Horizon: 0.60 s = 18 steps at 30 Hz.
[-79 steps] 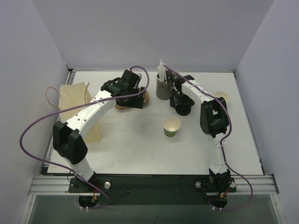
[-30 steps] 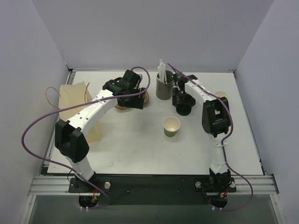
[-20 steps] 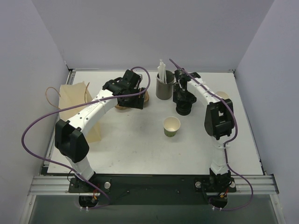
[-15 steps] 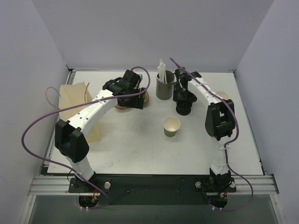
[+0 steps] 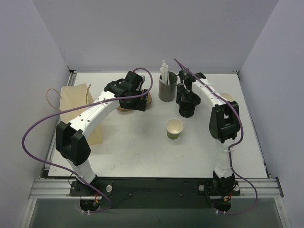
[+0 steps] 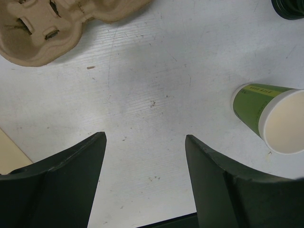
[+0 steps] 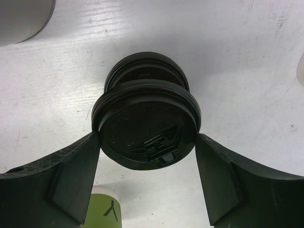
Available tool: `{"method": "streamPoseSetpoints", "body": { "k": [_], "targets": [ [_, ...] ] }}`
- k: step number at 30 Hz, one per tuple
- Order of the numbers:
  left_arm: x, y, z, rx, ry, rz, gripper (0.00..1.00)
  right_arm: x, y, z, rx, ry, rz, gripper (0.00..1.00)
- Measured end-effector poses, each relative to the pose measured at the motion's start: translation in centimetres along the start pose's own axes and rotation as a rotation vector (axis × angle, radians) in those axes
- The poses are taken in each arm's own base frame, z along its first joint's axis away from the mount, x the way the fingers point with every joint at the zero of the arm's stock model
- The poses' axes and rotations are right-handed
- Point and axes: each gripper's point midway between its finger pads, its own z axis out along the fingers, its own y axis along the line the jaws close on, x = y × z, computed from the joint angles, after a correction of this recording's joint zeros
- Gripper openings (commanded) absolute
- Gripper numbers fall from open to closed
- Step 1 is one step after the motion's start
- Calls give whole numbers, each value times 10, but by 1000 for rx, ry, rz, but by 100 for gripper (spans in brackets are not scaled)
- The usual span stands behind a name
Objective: Pack the takeout coffee
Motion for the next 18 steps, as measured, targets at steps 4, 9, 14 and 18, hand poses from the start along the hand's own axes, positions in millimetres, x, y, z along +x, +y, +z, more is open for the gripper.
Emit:
{"method": "streamPoseSetpoints", "body": {
  "k": [4,9,14,18],
  "targets": [
    [0,-1,0,6,2,0,78,2,-1,-6,-21,13,9,69],
    [1,-2,0,11,4,0,78,-1,-4,-43,-70,-22,25,69],
    [1,-3,0,16,6,-2,78,-5,-10,-105,-135,-107,34,69],
    [2,-2,-1,18,5,-2,78,12,0,-137,-171,-130,-9,69]
  ]
}}
